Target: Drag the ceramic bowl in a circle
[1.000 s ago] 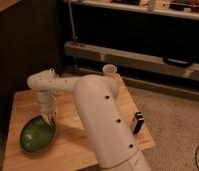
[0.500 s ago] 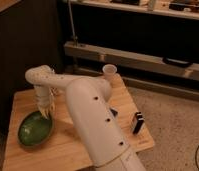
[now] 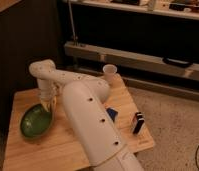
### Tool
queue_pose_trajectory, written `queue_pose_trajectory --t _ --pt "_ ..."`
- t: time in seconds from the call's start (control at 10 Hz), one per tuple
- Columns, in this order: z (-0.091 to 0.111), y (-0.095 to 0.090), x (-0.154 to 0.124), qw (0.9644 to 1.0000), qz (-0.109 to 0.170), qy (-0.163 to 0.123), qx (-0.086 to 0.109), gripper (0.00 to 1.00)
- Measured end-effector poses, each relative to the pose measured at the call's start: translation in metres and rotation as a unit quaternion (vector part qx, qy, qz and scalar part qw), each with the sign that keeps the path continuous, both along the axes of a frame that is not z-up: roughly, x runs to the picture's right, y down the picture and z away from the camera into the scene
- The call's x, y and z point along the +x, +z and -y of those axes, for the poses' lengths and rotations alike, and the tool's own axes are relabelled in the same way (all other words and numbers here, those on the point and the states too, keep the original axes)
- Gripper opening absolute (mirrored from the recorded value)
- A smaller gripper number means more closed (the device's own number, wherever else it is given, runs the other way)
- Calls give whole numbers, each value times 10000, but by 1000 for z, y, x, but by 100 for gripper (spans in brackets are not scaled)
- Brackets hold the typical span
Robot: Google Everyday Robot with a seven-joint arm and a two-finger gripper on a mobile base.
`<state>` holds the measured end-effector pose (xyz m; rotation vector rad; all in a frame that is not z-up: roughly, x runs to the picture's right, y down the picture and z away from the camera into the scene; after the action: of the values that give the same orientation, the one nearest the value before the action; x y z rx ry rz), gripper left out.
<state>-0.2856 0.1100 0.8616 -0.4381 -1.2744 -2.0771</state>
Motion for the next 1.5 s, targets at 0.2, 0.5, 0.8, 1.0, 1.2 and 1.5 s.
queue_pose_trajectory --t 0.2,0.5,0.8,1.0,1.2,1.5 --pt "5 6 24 9998 -136 120 -25 20" --pt "-2 -3 51 9994 -201 277 -41 20" --pt "-18 -18 78 9993 -177 311 -128 20" --pt "-35 -26 80 9994 -129 226 -238 20" --pt "-52 -34 82 9993 -88 107 -341 20" --pt "-78 -50 80 9989 5 -158 -433 20"
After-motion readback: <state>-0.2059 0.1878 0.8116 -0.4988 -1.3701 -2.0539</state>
